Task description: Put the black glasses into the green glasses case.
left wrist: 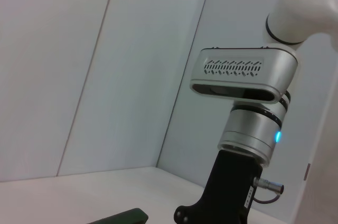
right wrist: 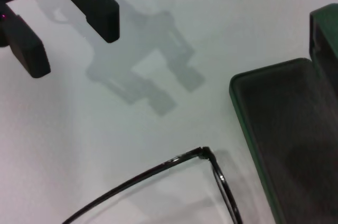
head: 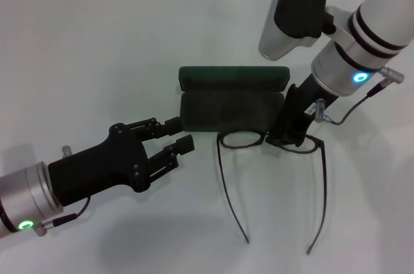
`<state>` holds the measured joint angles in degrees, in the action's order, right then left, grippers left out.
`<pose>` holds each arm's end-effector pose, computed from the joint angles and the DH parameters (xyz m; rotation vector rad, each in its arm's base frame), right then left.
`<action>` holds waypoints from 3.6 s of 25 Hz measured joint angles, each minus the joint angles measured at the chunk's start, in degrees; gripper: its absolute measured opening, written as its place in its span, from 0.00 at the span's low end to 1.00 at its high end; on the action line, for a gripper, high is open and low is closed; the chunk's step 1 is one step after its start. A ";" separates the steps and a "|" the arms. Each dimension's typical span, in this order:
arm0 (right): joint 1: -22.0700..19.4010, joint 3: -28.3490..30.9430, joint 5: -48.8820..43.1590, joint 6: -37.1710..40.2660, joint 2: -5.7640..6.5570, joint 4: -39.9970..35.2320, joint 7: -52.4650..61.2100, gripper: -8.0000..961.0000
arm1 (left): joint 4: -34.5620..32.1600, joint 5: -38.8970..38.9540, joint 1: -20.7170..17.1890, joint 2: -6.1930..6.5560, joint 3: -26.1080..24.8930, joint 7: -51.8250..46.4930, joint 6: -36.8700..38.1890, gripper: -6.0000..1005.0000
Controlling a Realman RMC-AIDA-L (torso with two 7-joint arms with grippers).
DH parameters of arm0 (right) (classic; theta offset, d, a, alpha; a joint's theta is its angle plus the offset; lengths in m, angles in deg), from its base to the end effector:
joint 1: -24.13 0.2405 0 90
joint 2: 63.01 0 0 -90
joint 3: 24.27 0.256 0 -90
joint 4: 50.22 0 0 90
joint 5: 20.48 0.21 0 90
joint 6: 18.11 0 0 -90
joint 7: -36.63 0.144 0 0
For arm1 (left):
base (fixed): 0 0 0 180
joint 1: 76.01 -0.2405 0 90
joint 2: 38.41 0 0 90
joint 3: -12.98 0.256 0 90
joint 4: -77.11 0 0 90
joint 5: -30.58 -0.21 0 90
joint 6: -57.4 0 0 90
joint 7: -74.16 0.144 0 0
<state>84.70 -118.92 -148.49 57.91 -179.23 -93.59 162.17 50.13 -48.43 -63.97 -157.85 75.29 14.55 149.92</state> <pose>0.1078 0.3870 -0.0835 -3.0223 0.2784 -0.6029 -0.2927 0.2353 -0.0300 -2.4907 -0.6332 -1.1179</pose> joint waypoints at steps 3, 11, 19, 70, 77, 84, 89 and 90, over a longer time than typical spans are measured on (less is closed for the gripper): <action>-0.64 0.05 -0.06 0.44 0.01 -1.23 -0.03 0.14 | 0.00 -0.02 0.00 -0.03 0.00 0.01 -0.06 0.38; -10.06 7.50 1.34 8.46 0.13 -17.93 -0.09 0.09 | 0.00 0.21 -0.28 -0.07 0.00 -0.08 1.78 0.37; -22.37 23.19 14.64 16.42 0.59 -23.52 -9.88 0.08 | 0.09 3.06 1.63 -0.20 0.11 0.25 13.23 0.36; -29.11 28.63 47.32 24.01 0.23 3.38 -40.00 0.05 | 7.21 32.01 14.44 -1.32 28.89 3.65 9.90 0.02; -29.43 30.98 47.34 24.21 0.58 3.38 -40.44 0.05 | 7.21 32.32 14.33 -1.29 28.84 3.69 9.63 0.02; -30.42 41.05 47.41 30.67 1.05 3.00 -40.66 0.05 | 7.21 32.66 13.73 -0.59 28.42 3.79 13.75 0.02; -30.09 52.50 55.48 40.87 0.92 3.46 -39.71 0.05 | 6.41 29.54 13.67 -0.38 28.36 3.89 14.98 0.02; -29.97 52.25 57.79 41.07 0.72 3.67 -39.87 0.05 | 5.95 27.79 14.18 -0.39 28.68 4.01 15.34 0.02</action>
<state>54.73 -66.67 -90.70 98.98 -178.50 -89.92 122.30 56.08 -20.63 -49.79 -158.24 103.97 18.55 165.26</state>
